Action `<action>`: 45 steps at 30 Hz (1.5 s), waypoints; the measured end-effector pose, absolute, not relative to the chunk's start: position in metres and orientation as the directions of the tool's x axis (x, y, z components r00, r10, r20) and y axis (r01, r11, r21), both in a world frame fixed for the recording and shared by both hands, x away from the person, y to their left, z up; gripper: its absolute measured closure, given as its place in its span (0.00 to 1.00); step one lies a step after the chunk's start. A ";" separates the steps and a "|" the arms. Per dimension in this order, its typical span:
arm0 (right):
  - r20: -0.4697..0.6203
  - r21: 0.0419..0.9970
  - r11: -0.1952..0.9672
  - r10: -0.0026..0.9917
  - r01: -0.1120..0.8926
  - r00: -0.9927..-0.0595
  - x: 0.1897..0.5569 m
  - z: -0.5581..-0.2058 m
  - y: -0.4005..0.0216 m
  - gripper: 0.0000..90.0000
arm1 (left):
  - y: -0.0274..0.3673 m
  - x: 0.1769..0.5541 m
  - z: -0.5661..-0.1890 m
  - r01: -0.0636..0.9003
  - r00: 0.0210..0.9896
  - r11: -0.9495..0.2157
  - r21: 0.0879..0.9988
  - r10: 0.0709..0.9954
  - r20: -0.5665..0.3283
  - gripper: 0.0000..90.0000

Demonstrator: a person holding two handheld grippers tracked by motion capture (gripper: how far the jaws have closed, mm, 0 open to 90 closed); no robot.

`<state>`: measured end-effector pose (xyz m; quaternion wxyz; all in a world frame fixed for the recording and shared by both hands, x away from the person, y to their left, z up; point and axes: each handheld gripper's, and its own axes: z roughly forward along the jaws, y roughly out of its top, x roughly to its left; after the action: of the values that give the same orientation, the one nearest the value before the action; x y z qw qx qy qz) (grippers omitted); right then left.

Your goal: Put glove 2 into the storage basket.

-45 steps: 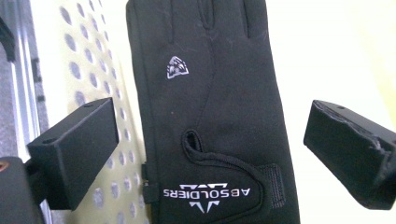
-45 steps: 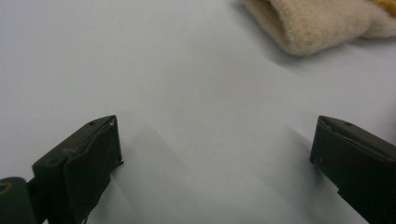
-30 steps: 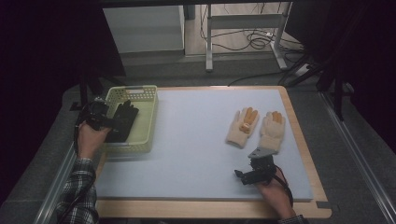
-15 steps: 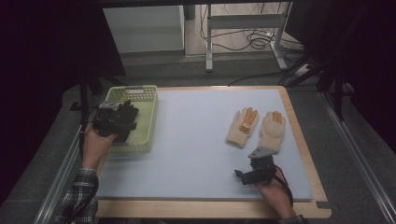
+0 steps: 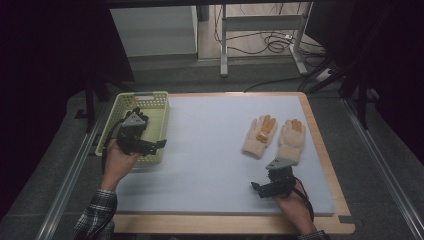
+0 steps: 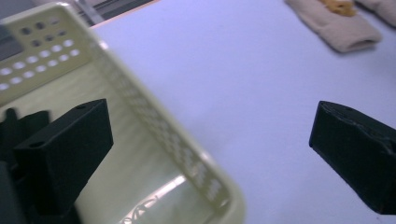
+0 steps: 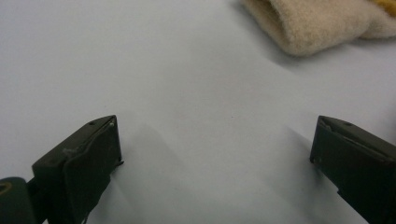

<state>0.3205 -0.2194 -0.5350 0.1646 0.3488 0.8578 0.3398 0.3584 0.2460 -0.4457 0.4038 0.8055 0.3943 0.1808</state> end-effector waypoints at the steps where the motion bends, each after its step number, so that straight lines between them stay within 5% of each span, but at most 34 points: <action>1: -0.046 0.698 0.526 0.710 0.486 -0.703 0.321 -0.535 -0.219 0.02 | 0.242 0.357 -0.447 0.484 0.632 -0.368 0.794 0.775 -0.027 0.00; 19: -0.046 0.698 0.527 0.709 0.485 -0.704 0.320 -0.535 -0.219 0.02 | 0.176 0.322 -0.496 0.435 0.732 -0.454 0.778 0.681 -0.012 0.00; 32: -0.046 0.697 0.525 0.712 0.488 -0.701 0.321 -0.535 -0.219 0.02 | 0.173 0.312 -0.549 0.525 0.689 -0.501 0.688 0.725 0.003 0.00; 45: -0.038 0.706 0.514 0.715 0.488 -0.698 0.320 -0.534 -0.221 0.07 | 0.176 0.313 -0.552 0.567 0.650 -0.448 0.692 0.759 -0.042 0.00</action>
<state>0.3200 -0.2207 -0.5337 0.1645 0.3519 0.8543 0.3453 0.3134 0.1763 -0.5516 0.3469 0.8395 0.3948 0.1382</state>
